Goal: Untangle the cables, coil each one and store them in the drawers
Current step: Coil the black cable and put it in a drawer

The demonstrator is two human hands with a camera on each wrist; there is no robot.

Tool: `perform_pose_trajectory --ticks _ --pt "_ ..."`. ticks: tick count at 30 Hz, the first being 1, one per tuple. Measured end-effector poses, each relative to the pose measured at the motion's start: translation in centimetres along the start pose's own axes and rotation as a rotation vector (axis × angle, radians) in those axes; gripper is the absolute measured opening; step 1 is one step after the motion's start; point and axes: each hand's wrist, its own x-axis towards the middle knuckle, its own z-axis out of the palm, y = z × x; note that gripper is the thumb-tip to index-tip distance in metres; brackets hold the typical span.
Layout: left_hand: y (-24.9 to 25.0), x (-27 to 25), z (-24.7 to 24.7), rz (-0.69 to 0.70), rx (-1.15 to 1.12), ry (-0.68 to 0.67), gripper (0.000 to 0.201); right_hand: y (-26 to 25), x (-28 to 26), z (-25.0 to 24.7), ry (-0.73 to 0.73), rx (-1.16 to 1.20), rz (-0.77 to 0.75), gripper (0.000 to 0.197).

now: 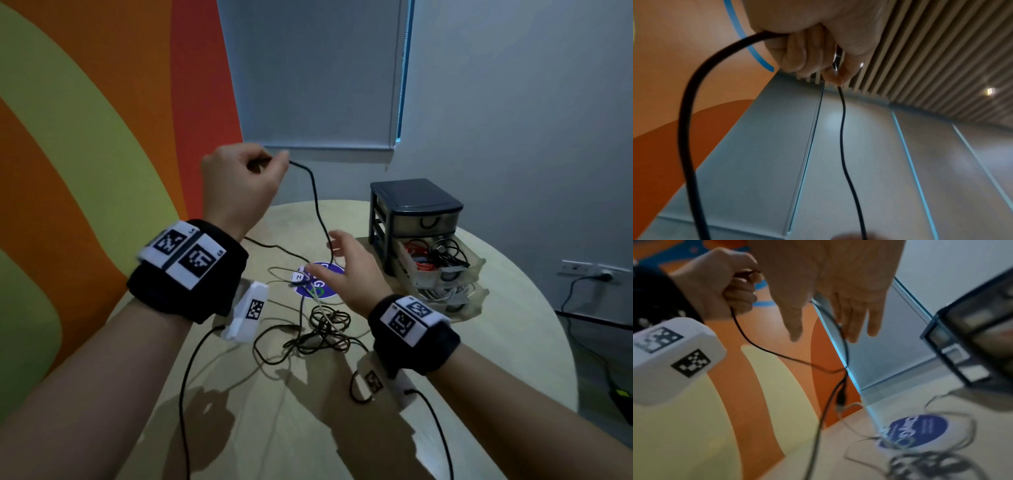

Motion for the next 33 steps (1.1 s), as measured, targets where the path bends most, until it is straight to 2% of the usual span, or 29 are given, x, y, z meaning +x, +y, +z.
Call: perform_pose_trajectory --ticks 3,4,8,9,11,15,18,20,22,24,25,27,28,31,33 --pt "1.7 0.7 -0.7 -0.084 -0.140 0.051 0.032 -0.1 0.3 0.7 -0.013 0.145 0.228 0.081" --pt "2.0 0.9 -0.9 -0.122 -0.204 0.055 0.033 0.4 0.2 1.0 -0.006 0.172 0.271 0.074" --pt "2.0 1.5 -1.6 -0.274 -0.423 0.089 0.039 1.2 -0.4 0.3 -0.033 0.476 0.289 0.013" --pt "1.8 1.6 -1.7 -0.296 -0.446 0.101 0.040 1.2 -0.4 -0.3 -0.061 0.529 0.275 0.009" --pt "1.4 1.4 -1.4 -0.295 -0.461 0.105 0.038 1.3 -0.4 -1.5 -0.080 0.596 0.265 0.015" --pt "-0.2 -0.3 1.0 -0.223 -0.302 -0.008 0.028 1.4 -0.6 -3.6 -0.050 0.722 0.312 0.021" --pt "-1.9 -2.2 3.2 -0.200 0.086 -0.096 0.031 1.7 -1.0 -4.3 -0.011 0.803 0.320 0.019" --pt "-1.6 -3.9 4.1 -0.078 0.221 -0.087 0.041 1.9 -1.4 -4.5 -0.001 0.821 0.320 0.017" --pt "-0.5 -6.0 5.1 0.135 0.258 -0.089 0.041 2.0 -1.7 -4.5 -0.005 0.817 0.320 0.016" --pt "0.4 -7.9 6.1 0.268 0.200 -0.240 0.035 2.0 -1.8 -4.5 -0.010 0.811 0.318 0.015" --pt "0.8 -8.6 6.4 0.260 0.162 -0.377 0.032 2.0 -1.9 -4.4 -0.009 0.808 0.316 0.015" --pt "1.1 -9.7 7.3 0.115 0.108 -0.636 0.029 2.3 -1.9 -4.3 -0.001 0.793 0.318 0.016" --pt "1.0 -10.0 7.7 0.027 0.070 -0.698 0.027 2.5 -1.9 -4.3 0.001 0.785 0.325 0.017" --pt "0.9 -9.9 8.3 -0.318 -0.165 -0.694 0.022 3.1 -2.1 -4.3 -0.012 0.790 0.340 0.017" --pt "0.5 -9.9 8.4 -0.458 -0.221 -0.732 0.018 3.5 -2.4 -4.3 -0.042 0.752 0.329 0.019"
